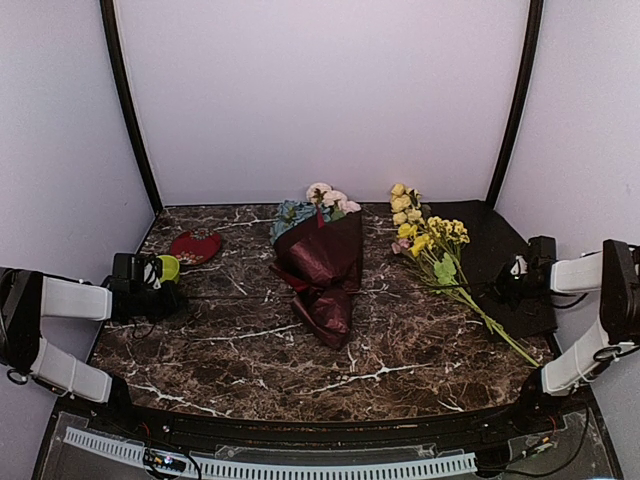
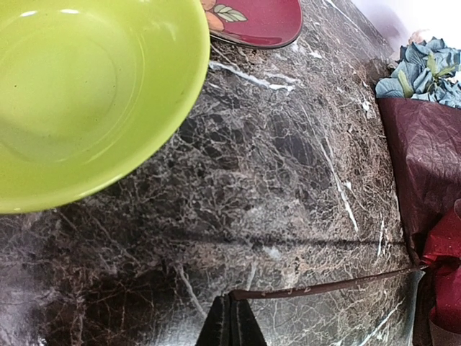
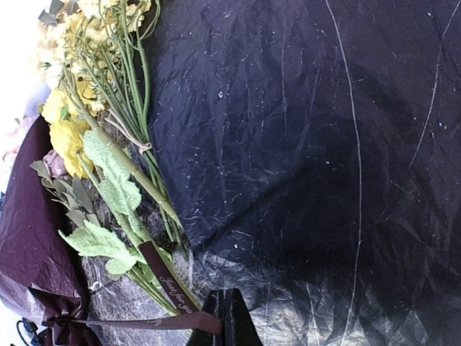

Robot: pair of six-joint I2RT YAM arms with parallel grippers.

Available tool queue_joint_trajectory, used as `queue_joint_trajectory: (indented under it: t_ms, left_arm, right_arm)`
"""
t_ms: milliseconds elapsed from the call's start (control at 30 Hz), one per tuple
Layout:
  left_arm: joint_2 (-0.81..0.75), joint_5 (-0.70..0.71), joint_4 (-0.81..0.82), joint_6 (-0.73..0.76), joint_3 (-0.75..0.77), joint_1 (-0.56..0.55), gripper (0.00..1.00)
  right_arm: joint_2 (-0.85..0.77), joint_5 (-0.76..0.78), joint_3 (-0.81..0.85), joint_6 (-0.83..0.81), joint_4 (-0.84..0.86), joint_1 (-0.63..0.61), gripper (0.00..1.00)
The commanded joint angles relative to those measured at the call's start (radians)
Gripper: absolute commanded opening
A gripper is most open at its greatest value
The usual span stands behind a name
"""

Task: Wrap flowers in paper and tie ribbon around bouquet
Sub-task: Cross the ribbon over the folded bouquet.

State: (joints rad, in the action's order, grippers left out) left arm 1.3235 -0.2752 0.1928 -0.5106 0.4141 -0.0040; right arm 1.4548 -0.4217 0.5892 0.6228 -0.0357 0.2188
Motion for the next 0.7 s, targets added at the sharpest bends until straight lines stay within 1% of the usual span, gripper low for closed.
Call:
queue_joint_trajectory:
  t_ms: [0, 33, 100, 200, 267, 367, 433, 533, 667]
  left_arm:
    - [-0.042, 0.267, -0.03, -0.007, -0.008, 0.088, 0.0]
    - [-0.057, 0.256, -0.031, 0.002, -0.002, 0.083, 0.0]
    - [-0.097, 0.252, -0.046, 0.013, 0.02, 0.047, 0.0]
    - [-0.159, 0.313, -0.074, 0.069, 0.093, -0.107, 0.0]
    - [-0.194, 0.327, -0.086, 0.127, 0.154, -0.213, 0.0]
    - [-0.246, 0.305, -0.077, 0.235, 0.248, -0.343, 0.0]
    - [-0.284, 0.259, -0.062, 0.303, 0.28, -0.418, 0.0]
    - [-0.335, 0.177, -0.036, 0.394, 0.306, -0.538, 0.0]
    - [-0.381, 0.148, -0.038, 0.522, 0.33, -0.733, 0.0]
  right_arm:
    - [-0.04, 0.224, 0.029, 0.002, 0.107, 0.089, 0.0]
    - [-0.053, 0.209, 0.033, -0.002, 0.11, 0.073, 0.0]
    - [-0.077, 0.212, 0.072, -0.033, 0.077, -0.01, 0.0]
    - [-0.105, 0.252, 0.171, -0.085, -0.003, -0.208, 0.0]
    - [-0.12, 0.235, 0.24, -0.118, -0.023, -0.331, 0.0]
    - [-0.117, 0.183, 0.361, -0.191, -0.081, -0.491, 0.0]
    - [-0.1, 0.152, 0.45, -0.259, -0.147, -0.588, 0.0]
    - [-0.093, 0.048, 0.552, -0.359, -0.219, -0.727, 0.0]
    - [-0.142, -0.069, 0.604, -0.458, -0.239, -0.892, 0.0]
